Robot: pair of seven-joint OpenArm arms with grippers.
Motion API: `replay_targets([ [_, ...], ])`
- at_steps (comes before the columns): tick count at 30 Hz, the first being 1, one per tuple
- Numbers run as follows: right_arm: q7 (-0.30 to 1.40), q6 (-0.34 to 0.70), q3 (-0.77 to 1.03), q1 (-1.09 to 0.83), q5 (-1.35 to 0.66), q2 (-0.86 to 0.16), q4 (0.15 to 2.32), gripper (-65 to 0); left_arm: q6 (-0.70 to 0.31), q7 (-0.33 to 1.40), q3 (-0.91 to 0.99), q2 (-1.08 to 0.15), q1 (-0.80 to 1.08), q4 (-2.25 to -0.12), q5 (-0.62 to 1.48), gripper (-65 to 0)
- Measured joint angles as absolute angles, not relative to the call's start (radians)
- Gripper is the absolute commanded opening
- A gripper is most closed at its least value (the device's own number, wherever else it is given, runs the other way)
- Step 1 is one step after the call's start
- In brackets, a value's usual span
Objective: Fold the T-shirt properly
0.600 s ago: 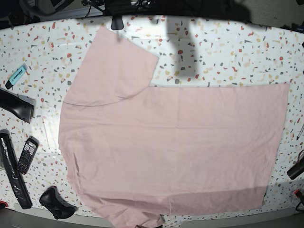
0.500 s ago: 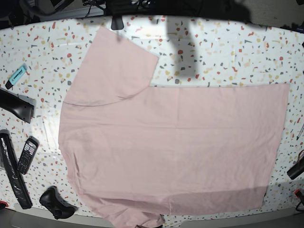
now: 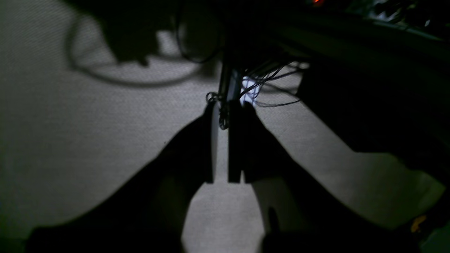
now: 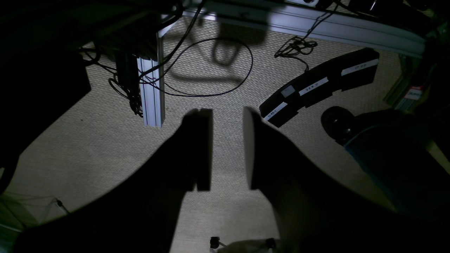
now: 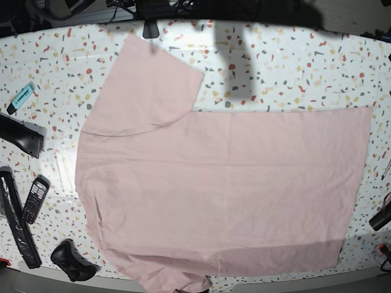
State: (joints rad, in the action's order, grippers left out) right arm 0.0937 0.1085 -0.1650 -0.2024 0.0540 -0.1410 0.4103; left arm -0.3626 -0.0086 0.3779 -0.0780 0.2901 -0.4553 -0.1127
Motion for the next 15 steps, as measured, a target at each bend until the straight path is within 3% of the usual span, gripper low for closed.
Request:
replay_targets([
  [7,0.102,0.109,-0.165,-0.247,0.050,-0.141,0.456,-50.0,-0.363,-0.008,0.378,-0.078,0.291,-0.456,-0.113,-59.3],
  [15,0.153,0.109,-0.165,-0.418,-0.064,-0.172,0.702,-50.0,-0.374,0.005,0.376,-0.078,0.390,-0.614,-0.093,-59.3],
])
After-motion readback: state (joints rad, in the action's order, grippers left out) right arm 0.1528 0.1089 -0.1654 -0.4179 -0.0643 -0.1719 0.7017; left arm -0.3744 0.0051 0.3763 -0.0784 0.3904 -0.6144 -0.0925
